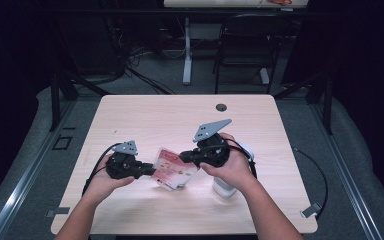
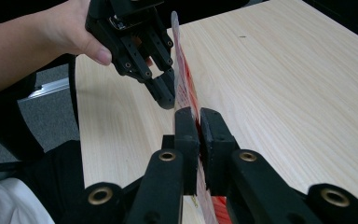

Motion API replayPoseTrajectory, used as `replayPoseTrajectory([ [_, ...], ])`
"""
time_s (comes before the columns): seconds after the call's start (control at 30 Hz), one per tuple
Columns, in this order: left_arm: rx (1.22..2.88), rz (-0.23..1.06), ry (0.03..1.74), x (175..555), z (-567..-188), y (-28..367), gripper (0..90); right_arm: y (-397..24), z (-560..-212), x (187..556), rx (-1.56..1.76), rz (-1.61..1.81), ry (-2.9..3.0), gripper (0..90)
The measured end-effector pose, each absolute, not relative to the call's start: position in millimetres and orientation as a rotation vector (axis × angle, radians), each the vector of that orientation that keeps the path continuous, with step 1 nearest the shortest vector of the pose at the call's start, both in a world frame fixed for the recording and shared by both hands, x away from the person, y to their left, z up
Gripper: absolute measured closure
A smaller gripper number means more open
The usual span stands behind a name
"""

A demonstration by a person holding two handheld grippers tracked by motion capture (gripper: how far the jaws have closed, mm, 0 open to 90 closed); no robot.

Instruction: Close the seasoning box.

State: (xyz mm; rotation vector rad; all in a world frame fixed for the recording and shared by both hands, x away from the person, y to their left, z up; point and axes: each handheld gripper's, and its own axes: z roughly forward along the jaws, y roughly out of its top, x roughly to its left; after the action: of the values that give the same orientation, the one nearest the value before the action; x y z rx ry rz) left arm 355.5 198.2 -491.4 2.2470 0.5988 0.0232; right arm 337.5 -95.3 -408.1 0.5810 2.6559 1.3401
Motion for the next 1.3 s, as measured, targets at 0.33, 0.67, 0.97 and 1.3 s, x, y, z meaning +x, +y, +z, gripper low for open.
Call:
replayPoseTrajectory([
  [0.33,2.270,0.035,0.616,355,-492,203,82.6,-83,-408,338,0.590,1.346,2.672,83.9],
  [0.67,2.232,0.042,0.603,351,-488,206,66.5,-78,-408,338,0.571,1.354,2.687,81.9],
  [0.97,2.243,0.045,0.615,353,-488,208,60.8,-74,-407,338,0.561,1.370,2.694,75.5],
  [1.3,2.222,0.061,0.650,354,-488,212,54.7,-69,-400,335,0.529,1.413,2.658,67.7],
])
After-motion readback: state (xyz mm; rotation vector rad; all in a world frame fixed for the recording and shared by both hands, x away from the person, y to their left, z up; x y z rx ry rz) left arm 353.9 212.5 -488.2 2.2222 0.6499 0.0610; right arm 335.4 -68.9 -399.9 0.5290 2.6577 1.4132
